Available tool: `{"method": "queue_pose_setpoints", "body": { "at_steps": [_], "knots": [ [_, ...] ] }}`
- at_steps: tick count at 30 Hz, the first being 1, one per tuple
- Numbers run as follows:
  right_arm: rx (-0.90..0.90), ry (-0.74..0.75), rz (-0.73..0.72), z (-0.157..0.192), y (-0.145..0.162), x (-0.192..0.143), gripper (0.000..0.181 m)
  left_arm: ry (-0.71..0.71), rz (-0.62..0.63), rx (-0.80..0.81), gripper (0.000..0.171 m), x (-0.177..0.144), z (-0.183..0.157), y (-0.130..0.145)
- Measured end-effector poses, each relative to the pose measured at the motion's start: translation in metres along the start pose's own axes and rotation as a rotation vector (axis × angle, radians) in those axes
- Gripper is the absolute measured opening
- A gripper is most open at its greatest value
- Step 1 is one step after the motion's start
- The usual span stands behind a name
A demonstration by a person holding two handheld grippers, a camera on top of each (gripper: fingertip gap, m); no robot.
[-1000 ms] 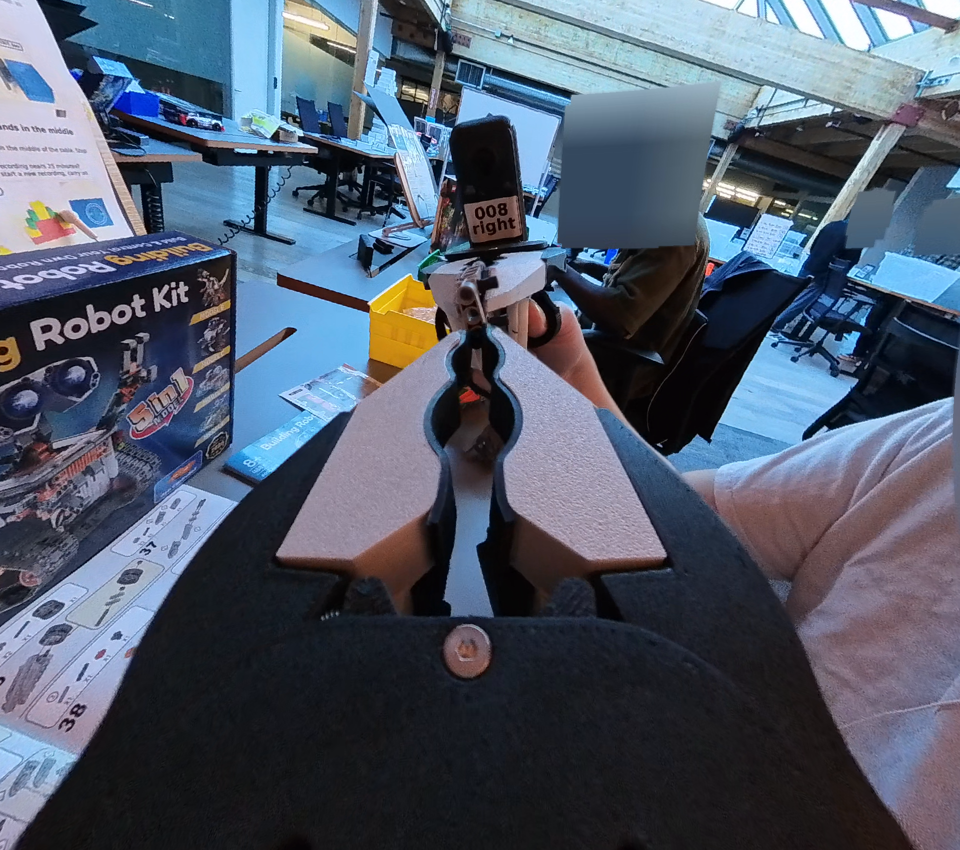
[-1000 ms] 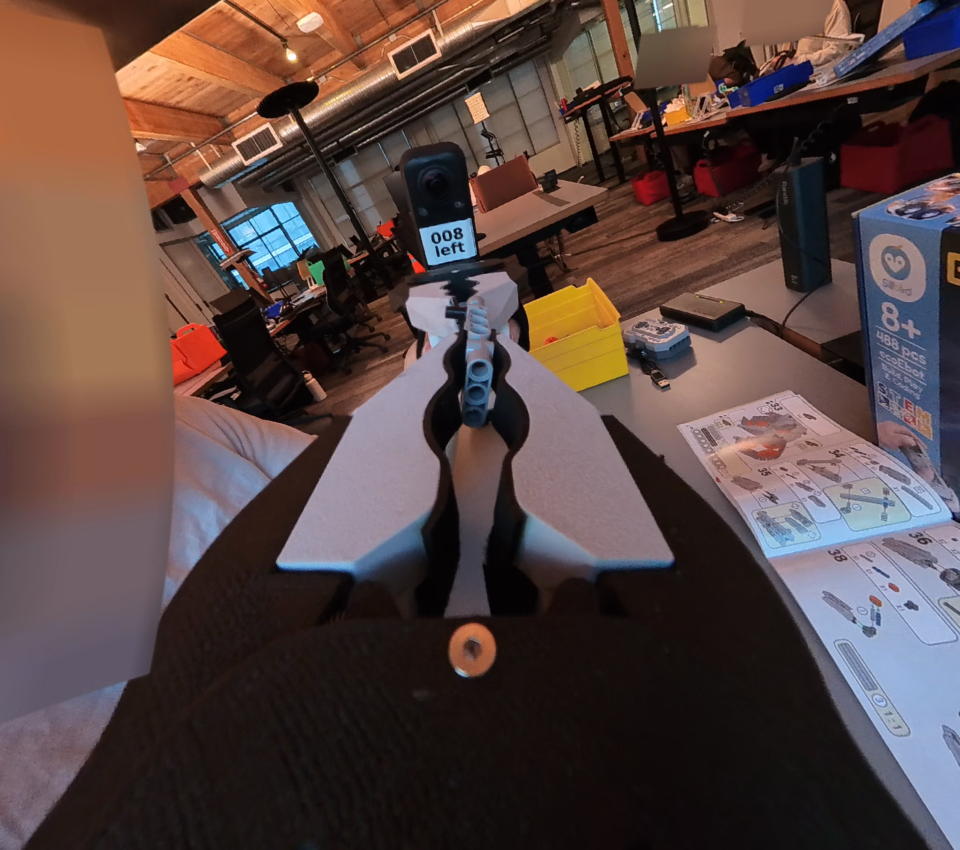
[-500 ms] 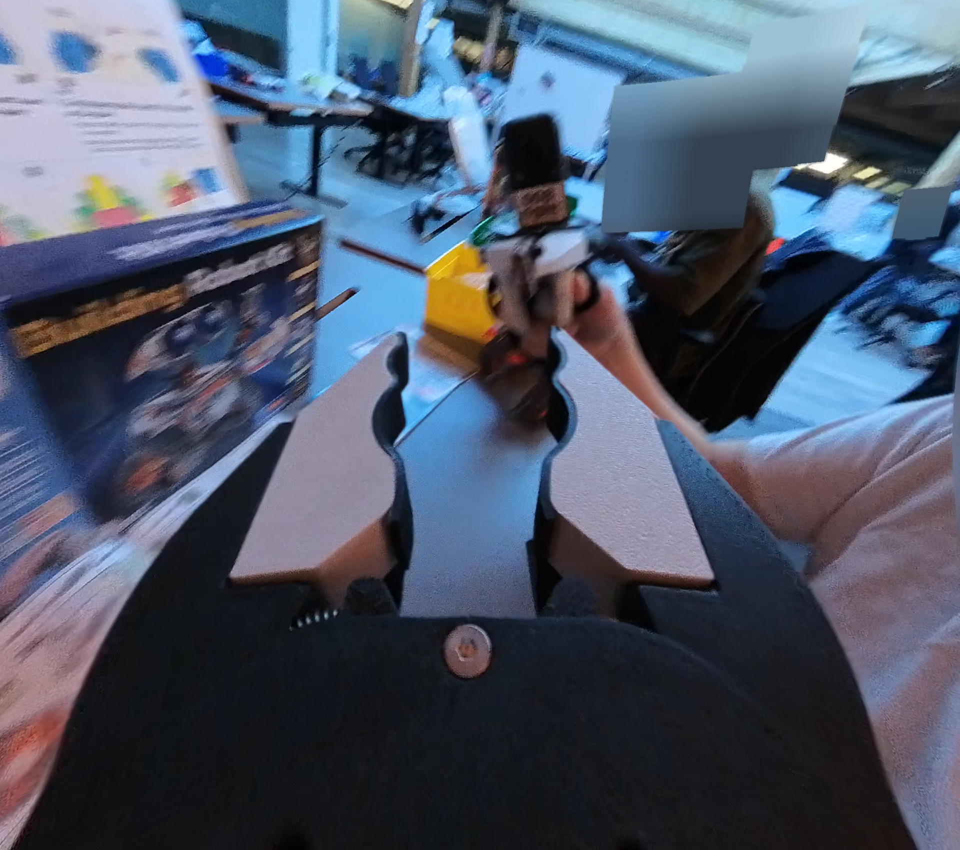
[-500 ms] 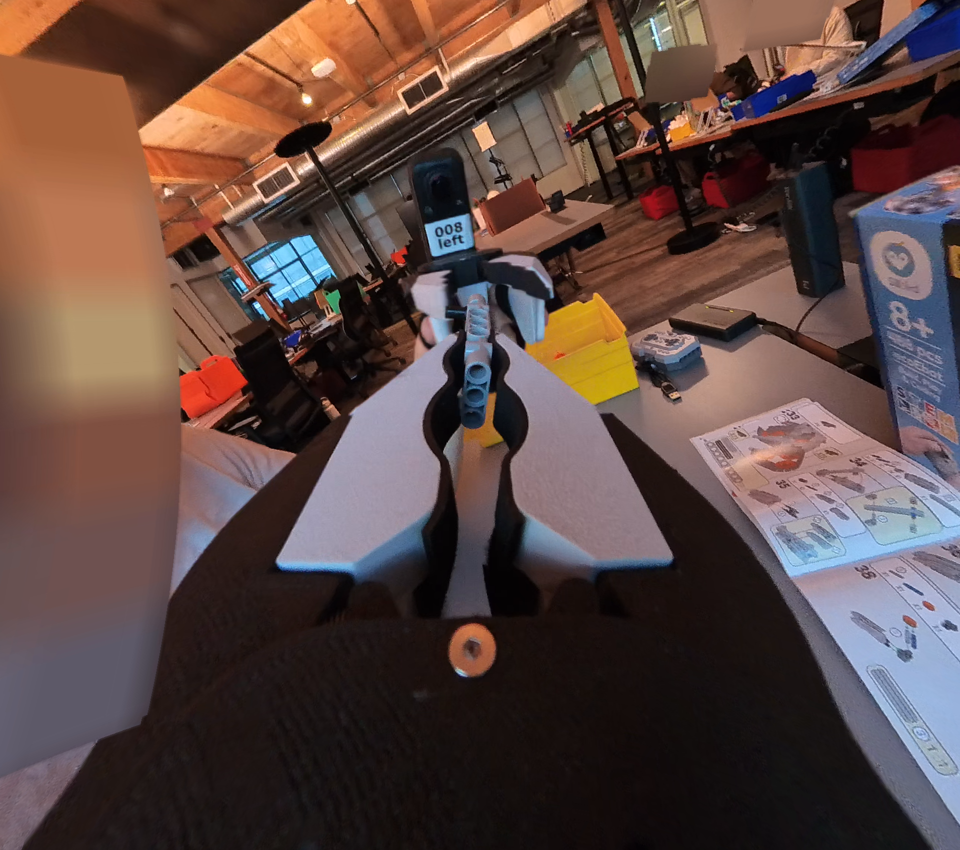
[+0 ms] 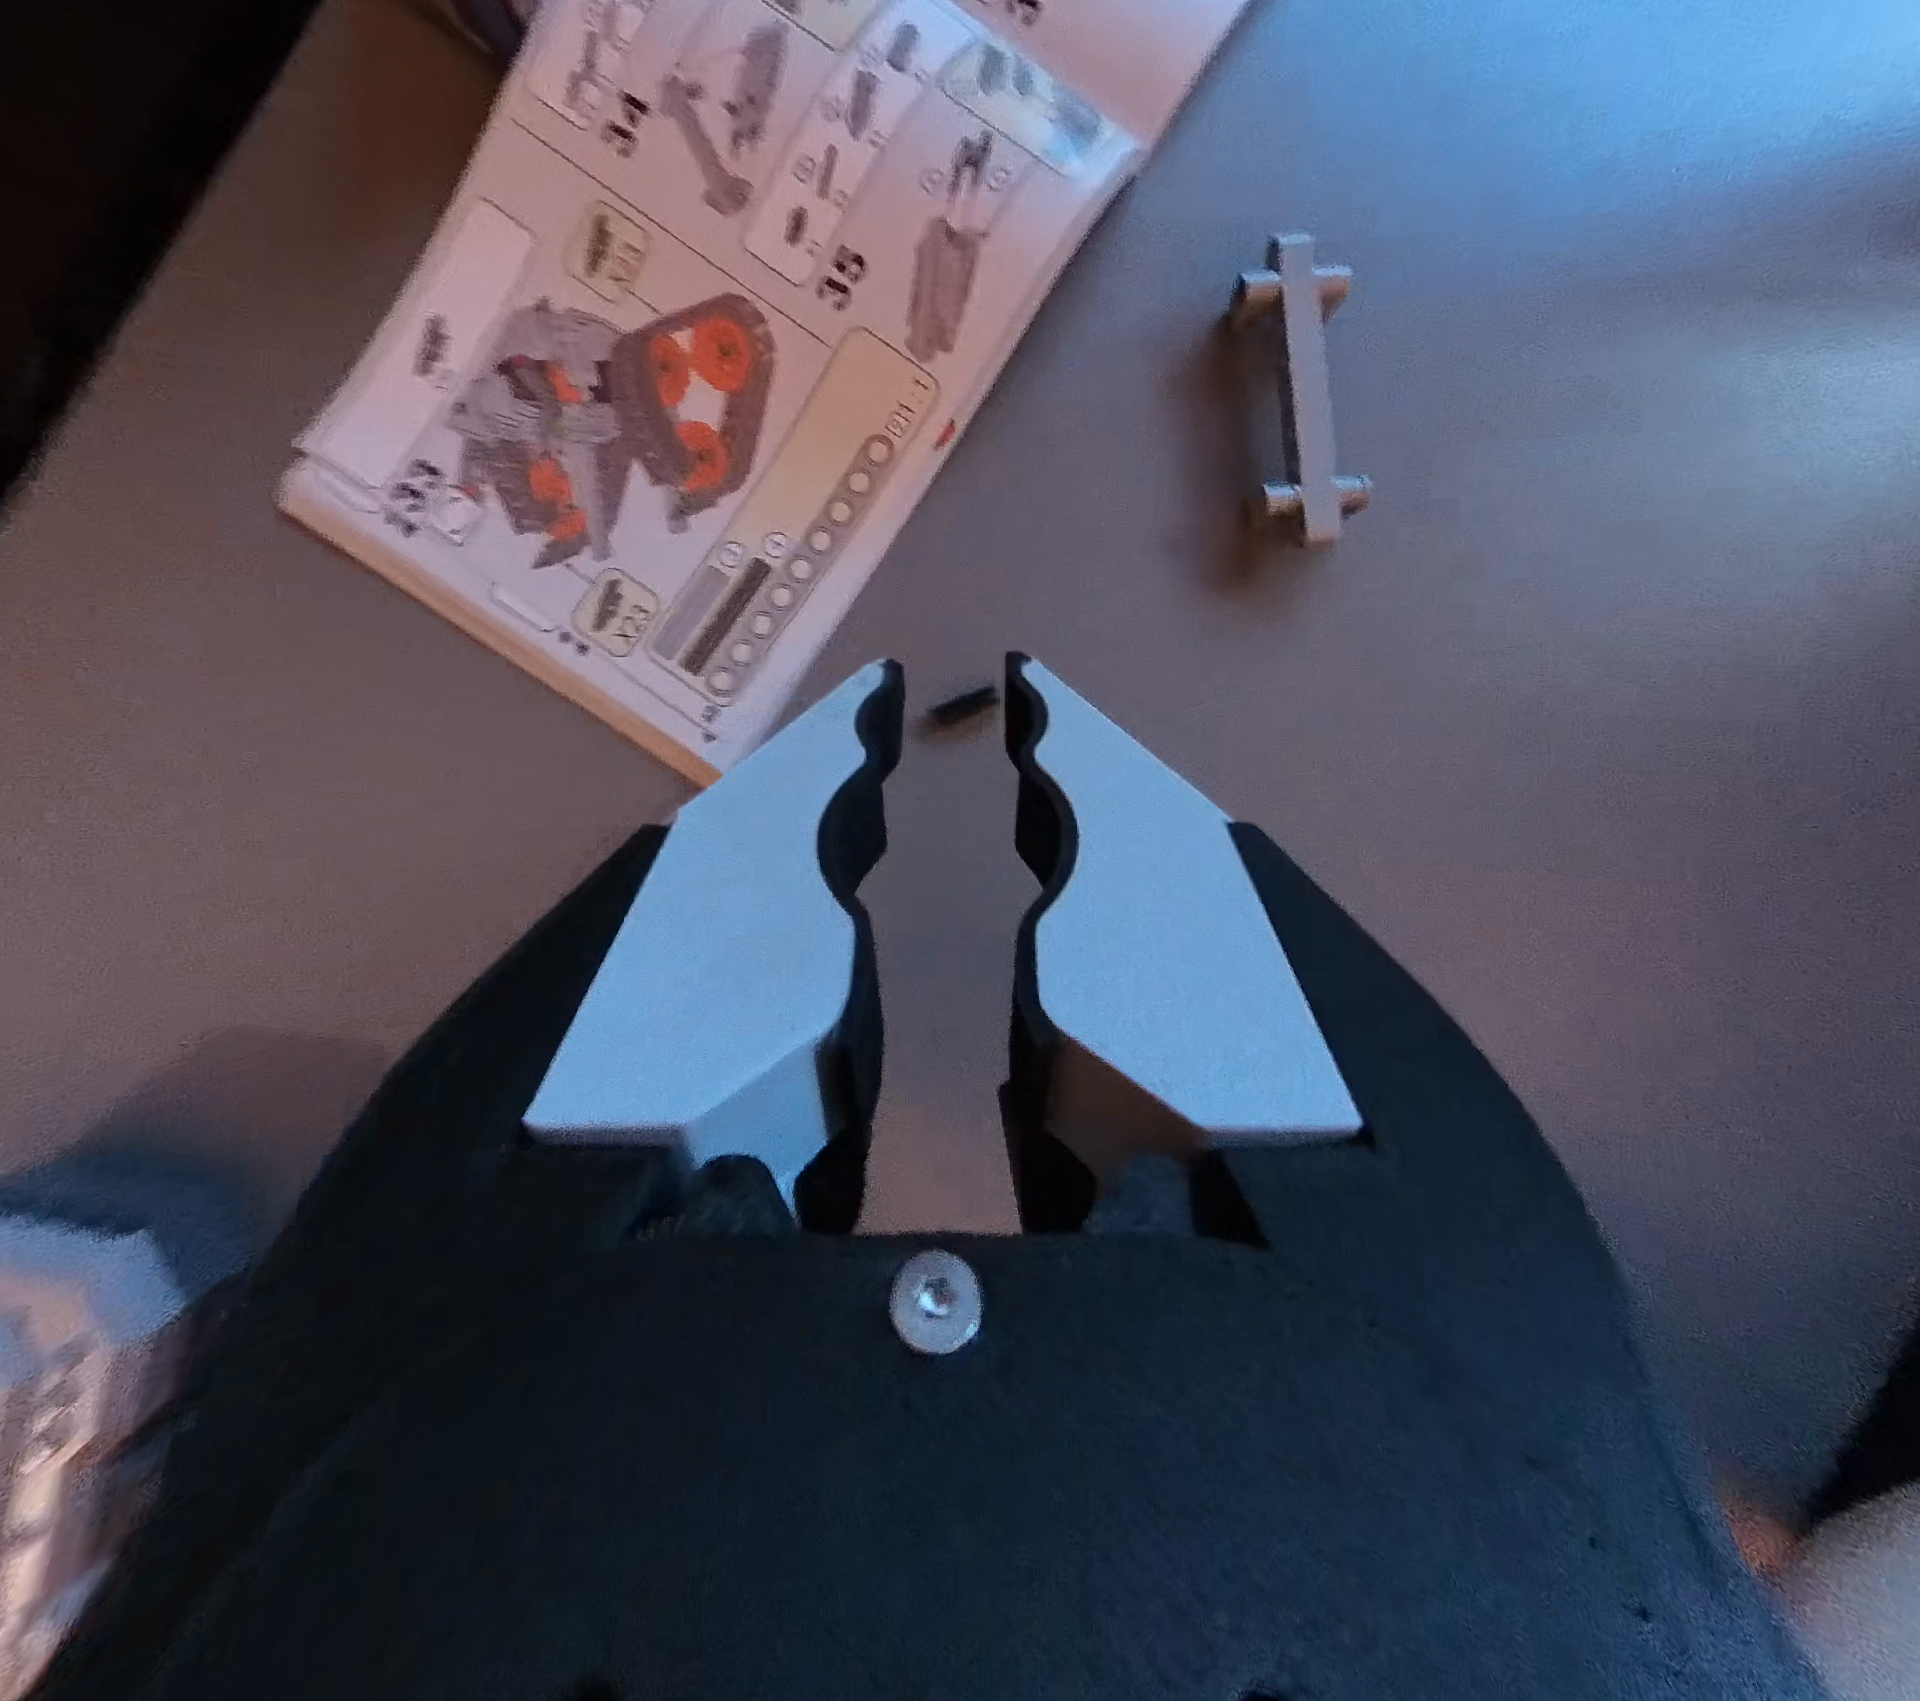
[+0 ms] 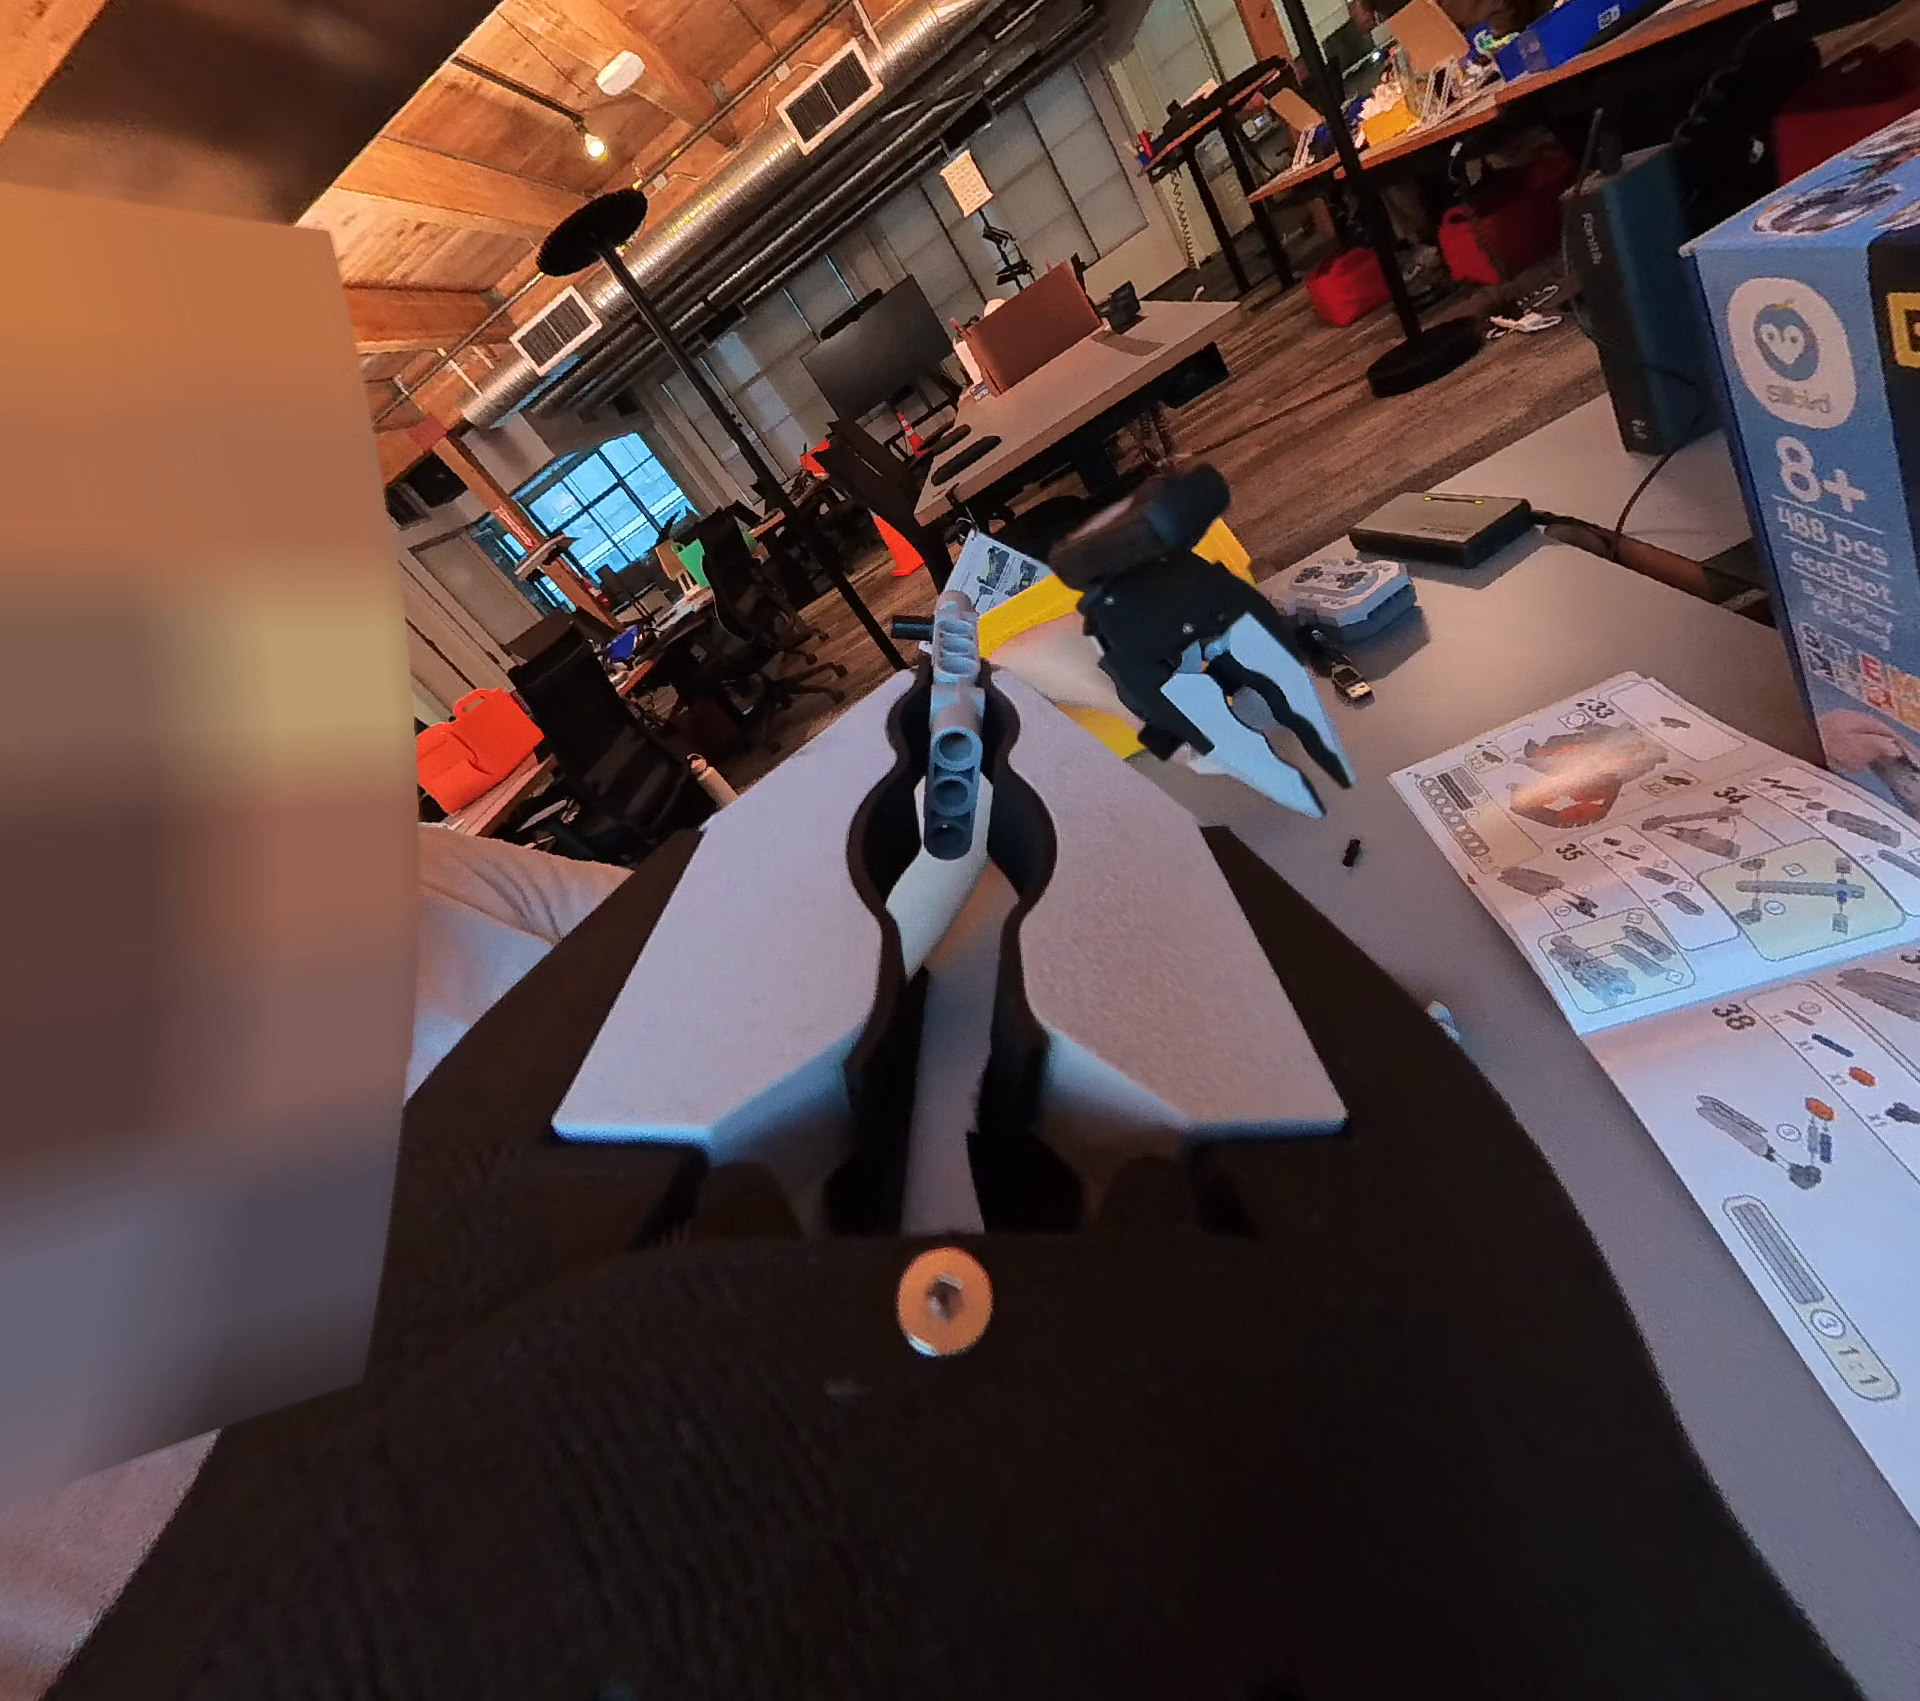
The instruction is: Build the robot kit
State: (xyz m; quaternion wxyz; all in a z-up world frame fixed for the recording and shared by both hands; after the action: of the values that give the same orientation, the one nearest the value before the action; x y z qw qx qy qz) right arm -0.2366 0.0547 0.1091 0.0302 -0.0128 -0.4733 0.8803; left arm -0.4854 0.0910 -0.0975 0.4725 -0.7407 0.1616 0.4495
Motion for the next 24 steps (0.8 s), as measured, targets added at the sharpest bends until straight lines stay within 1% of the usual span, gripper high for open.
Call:
{"method": "queue_pose_setpoints", "body": {
  "at_steps": [1, 4, 6, 7, 10, 12, 17, 19, 24],
  "knots": [
    [0.001, -0.003, 0.001, 0.0, 0.0, 0.0, 0.005, 0.04, -0.007, -0.006, 0.017, 0.004, -0.001, 0.003],
    [0.016, -0.039, 0.004, 0.003, 0.0, 0.0, 0.006, 0.087, -0.061, -0.007, 0.015, 0.011, 0.003, 0.008],
    [0.034, -0.064, 0.006, 0.005, 0.001, 0.001, 0.005, 0.143, -0.105, -0.019, 0.018, 0.014, 0.003, 0.009],
    [0.041, -0.073, 0.009, 0.006, 0.002, 0.002, 0.005, 0.159, -0.107, -0.03, 0.018, 0.016, 0.004, 0.011],
    [0.042, -0.081, 0.023, 0.007, 0.004, 0.004, 0.005, 0.161, -0.082, -0.025, 0.023, 0.02, 0.007, 0.018],
    [0.042, -0.087, 0.031, 0.008, 0.005, 0.005, 0.005, 0.149, -0.098, -0.004, 0.027, 0.022, 0.008, 0.019],
    [0.039, -0.091, 0.032, 0.009, 0.005, 0.004, 0.006, 0.177, -0.122, 0.019, 0.023, 0.024, 0.006, 0.022],
    [0.04, -0.089, 0.033, 0.008, 0.005, 0.004, 0.006, 0.159, -0.112, 0.009, 0.021, 0.025, 0.01, 0.025],
    [0.044, -0.083, 0.044, 0.007, 0.006, 0.004, 0.006, 0.192, -0.13, 0.017, 0.021, 0.029, 0.006, 0.026]
  ]
}}
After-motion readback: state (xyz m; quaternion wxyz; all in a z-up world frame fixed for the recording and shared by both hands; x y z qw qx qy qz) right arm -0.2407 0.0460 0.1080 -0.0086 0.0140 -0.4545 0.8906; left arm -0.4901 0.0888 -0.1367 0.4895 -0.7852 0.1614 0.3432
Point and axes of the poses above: each gripper's, where its closed fingertips meet, x out along the fingers, y out of its underside, z = x × y across the jaws, the point moved 3 cm from there along -x, back along the fingers, and after that the axes turned 10 degrees about y, right-handed, at the moved point
